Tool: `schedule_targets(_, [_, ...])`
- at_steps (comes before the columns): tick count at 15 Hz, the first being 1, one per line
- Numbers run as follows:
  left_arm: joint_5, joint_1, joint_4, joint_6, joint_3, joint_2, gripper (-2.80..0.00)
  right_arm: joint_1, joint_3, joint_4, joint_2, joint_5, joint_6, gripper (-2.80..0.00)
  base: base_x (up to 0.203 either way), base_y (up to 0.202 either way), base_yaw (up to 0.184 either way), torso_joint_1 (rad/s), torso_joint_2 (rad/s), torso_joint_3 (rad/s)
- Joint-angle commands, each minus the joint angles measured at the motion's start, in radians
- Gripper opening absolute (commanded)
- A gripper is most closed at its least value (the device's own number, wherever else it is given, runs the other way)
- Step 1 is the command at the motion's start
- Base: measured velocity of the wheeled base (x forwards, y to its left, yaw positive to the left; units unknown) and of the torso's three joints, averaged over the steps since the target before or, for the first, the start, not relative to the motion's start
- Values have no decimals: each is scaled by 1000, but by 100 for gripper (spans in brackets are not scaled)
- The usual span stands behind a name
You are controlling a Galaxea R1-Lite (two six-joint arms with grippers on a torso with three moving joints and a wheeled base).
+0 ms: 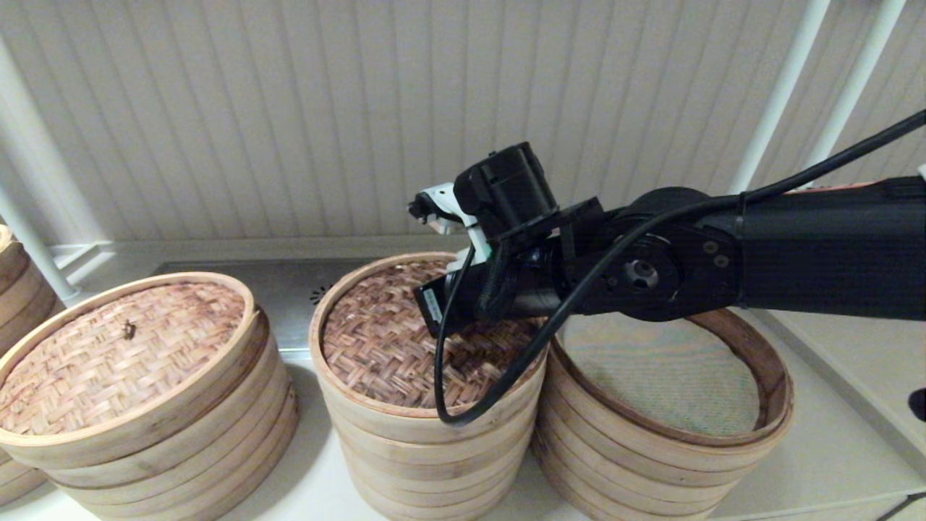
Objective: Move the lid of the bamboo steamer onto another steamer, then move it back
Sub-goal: Pick up the steamer, then put the steamer
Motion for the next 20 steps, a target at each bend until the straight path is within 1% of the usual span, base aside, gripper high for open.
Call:
schedule_targets(1, [0, 0, 0, 0, 0, 0, -280, 0, 3, 1, -2, -1, 0, -280, 0, 0, 0, 0, 0, 0])
schedule_targets(5, [0, 0, 0, 0, 0, 0, -280, 0, 3, 3, -13, -2, 0, -280, 0, 0, 0, 0, 0, 0])
schedule_targets(8, [0, 0, 0, 0, 0, 0, -280, 0, -3, 3, -22, -54, 0, -280, 0, 0, 0, 0, 0, 0])
schedule_targets(20, [0, 0, 0, 0, 0, 1, -280, 0, -27, 13, -105, -61, -33, -280, 0, 0, 0, 0, 0, 0])
